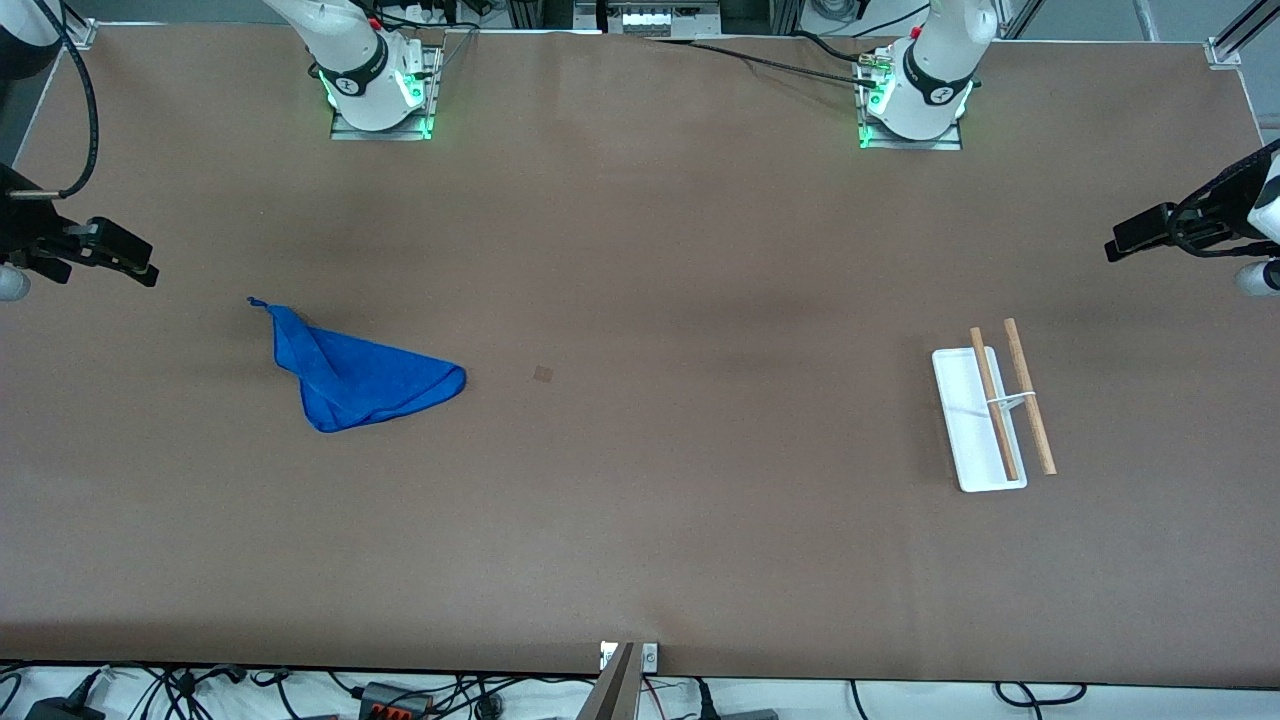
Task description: Pass towel and hang on rack
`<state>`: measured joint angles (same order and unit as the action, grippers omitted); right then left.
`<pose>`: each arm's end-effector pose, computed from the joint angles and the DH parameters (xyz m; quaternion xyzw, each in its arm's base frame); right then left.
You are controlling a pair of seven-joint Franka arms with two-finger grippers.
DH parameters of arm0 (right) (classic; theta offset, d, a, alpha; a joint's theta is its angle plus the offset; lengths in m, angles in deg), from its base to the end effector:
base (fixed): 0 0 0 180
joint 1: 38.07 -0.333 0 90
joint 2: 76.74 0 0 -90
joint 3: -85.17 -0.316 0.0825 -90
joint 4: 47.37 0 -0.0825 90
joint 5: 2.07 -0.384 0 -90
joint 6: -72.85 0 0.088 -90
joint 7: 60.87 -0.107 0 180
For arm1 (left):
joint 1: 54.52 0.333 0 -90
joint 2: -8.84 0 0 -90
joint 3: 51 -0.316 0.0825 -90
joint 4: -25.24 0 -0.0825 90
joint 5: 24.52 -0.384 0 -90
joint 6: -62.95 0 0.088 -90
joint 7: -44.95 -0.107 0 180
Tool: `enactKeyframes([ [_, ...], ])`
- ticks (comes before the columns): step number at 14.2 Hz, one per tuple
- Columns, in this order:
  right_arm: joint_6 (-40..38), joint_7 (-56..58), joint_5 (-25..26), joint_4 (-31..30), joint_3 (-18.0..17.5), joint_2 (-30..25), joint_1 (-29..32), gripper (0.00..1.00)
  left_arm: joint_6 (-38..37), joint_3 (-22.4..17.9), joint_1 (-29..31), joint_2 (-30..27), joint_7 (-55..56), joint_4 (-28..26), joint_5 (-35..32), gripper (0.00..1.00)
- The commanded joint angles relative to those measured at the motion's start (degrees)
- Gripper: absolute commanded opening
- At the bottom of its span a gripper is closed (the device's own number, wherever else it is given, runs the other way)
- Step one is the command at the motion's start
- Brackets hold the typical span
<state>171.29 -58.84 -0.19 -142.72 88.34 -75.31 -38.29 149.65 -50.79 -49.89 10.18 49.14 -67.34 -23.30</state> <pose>0.5716 -0.0322 0.5791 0.9997 -0.0058 0.0138 0.0176 0.5510 0.0402 0.5859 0.9951 0.0750 -0.0629 0.0108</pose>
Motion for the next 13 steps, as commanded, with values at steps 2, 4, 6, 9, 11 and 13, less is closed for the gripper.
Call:
enactKeyframes([
  [2,0.08,1.05,0.23,-2.56,-0.80,-2.13,0.75,1.00,-0.48,0.06,0.11,0.76,-0.93,1.62,0.19,1.00],
  [4,0.08,1.05,0.23,-2.74,-0.80,-2.48,0.75,1.00,-0.48,0.06,0.20,0.76,-0.93,1.62,0.19,1.00],
  [6,0.00,1.05,0.23,-2.65,-0.88,-2.48,0.66,1.00,-0.48,0.06,0.11,0.85,-1.02,1.62,0.19,1.00],
  [9,-0.44,0.96,-0.21,-2.39,-0.89,-2.22,0.83,1.00,-0.48,0.06,0.20,0.85,-0.93,1.62,0.19,1.00],
  [11,-0.71,1.05,-0.21,-2.39,-0.80,-1.78,0.83,1.00,-0.48,0.06,0.20,0.85,-1.02,1.62,0.19,1.00],
  [13,-0.71,0.96,-0.21,-2.39,-0.89,-0.03,0.40,1.00,-0.48,0.06,0.20,0.85,-1.02,1.62,0.10,1.00],
])
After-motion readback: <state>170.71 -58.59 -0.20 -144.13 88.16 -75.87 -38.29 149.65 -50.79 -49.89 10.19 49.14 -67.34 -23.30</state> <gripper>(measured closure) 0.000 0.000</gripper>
